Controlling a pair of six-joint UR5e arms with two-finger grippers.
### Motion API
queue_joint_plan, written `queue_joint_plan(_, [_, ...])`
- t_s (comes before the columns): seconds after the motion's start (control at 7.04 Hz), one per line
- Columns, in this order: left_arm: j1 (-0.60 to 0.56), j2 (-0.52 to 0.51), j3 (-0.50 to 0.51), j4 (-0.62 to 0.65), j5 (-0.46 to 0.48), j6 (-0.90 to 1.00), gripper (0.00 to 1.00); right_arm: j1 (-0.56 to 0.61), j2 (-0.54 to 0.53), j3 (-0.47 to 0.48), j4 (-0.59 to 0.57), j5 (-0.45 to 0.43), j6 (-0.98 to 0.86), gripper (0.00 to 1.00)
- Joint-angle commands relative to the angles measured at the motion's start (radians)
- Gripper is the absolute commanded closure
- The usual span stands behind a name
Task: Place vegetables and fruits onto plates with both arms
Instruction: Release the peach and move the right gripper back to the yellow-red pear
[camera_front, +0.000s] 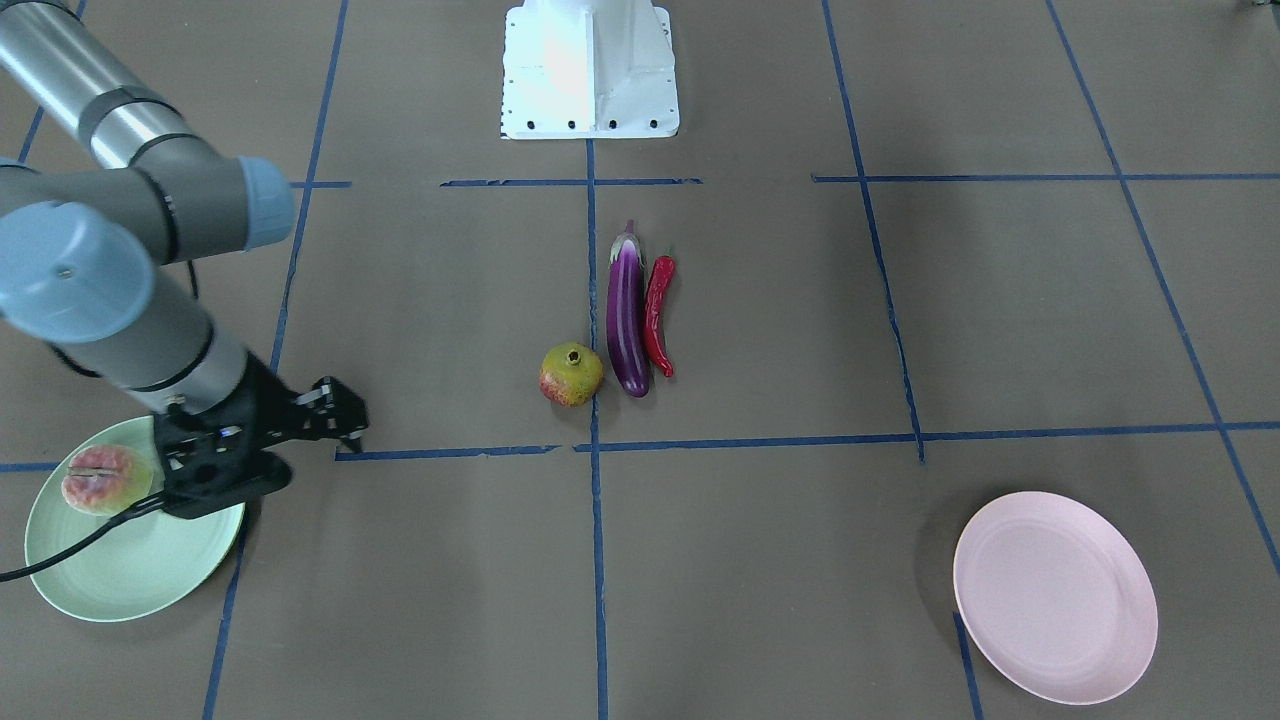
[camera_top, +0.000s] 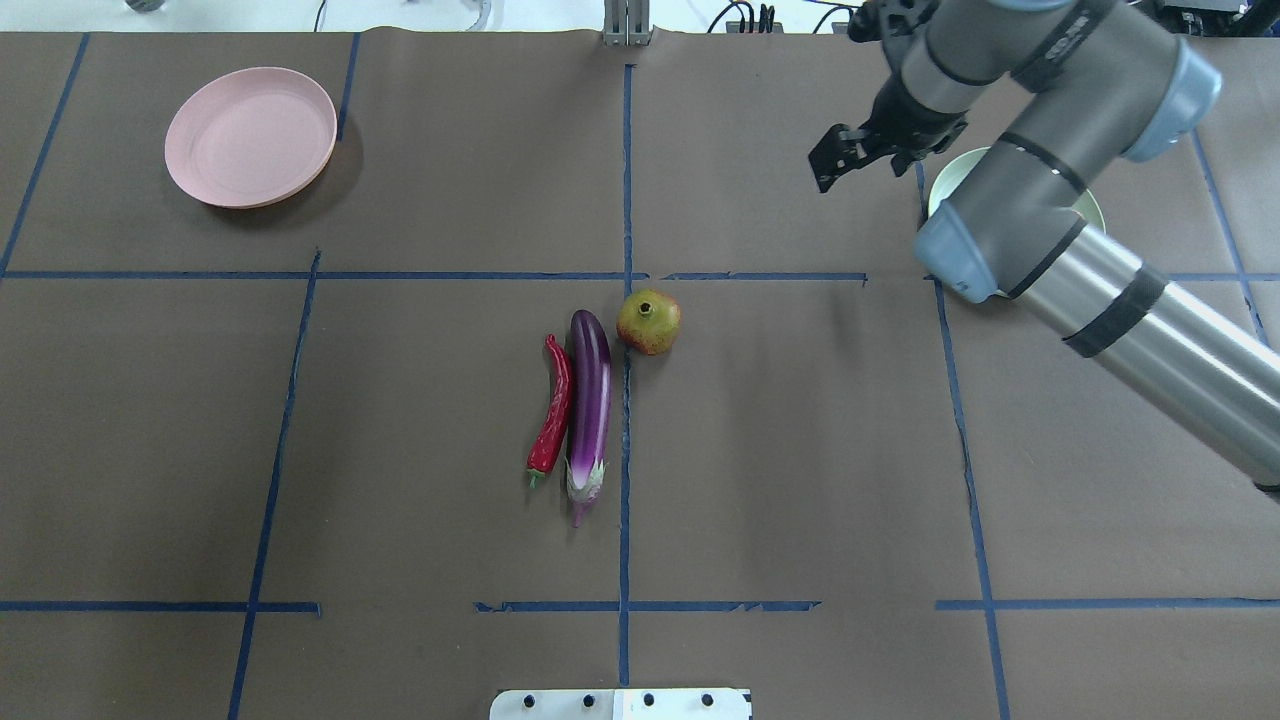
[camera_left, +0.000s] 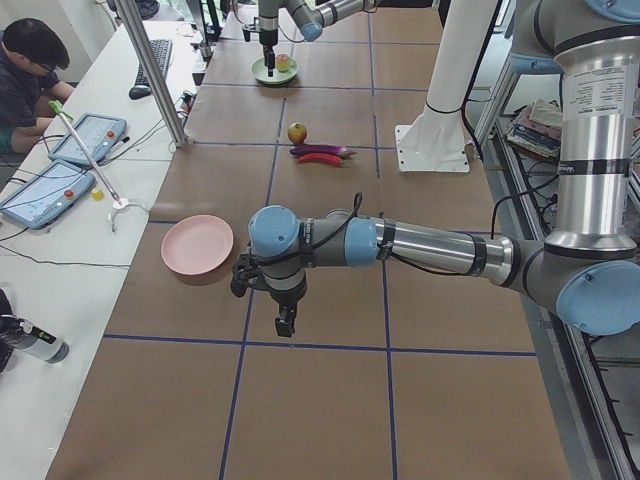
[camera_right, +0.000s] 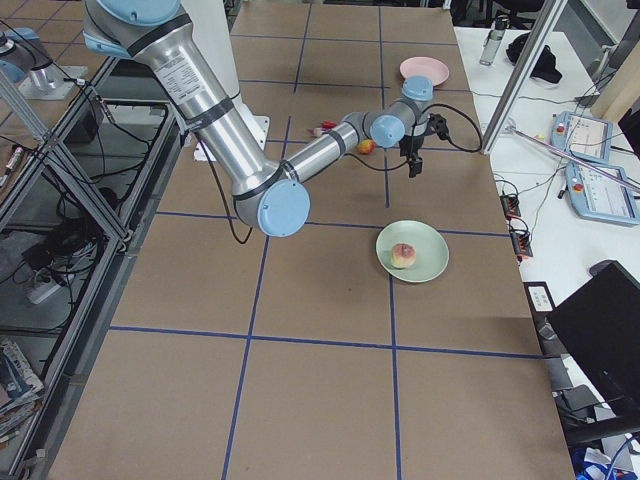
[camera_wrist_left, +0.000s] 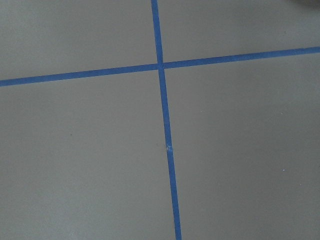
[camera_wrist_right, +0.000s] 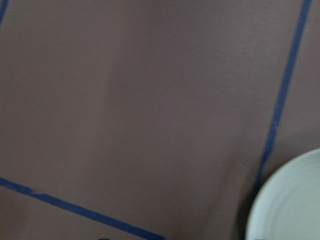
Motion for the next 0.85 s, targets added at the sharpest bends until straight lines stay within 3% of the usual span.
queue_joint_plan(0.0, [0.0,0.0,0.001,-0.001,0.0,0.0,0.0,-0.203,0.133,-0.008,-0.014,-0.173,0.255,0.01])
queue_joint_plan(0.14, [0.0,0.0,0.004,-0.001,0.0,0.002,0.0,-0.275,0.161,-0.019,-0.025,-0.276,0.294,0.01])
queue_joint_plan(0.71, [0.021,0.0,0.011,-0.001,0.0,0.0,0.0,-0.342,0.184,-0.084,-0.063,-0.34,0.312,0.01])
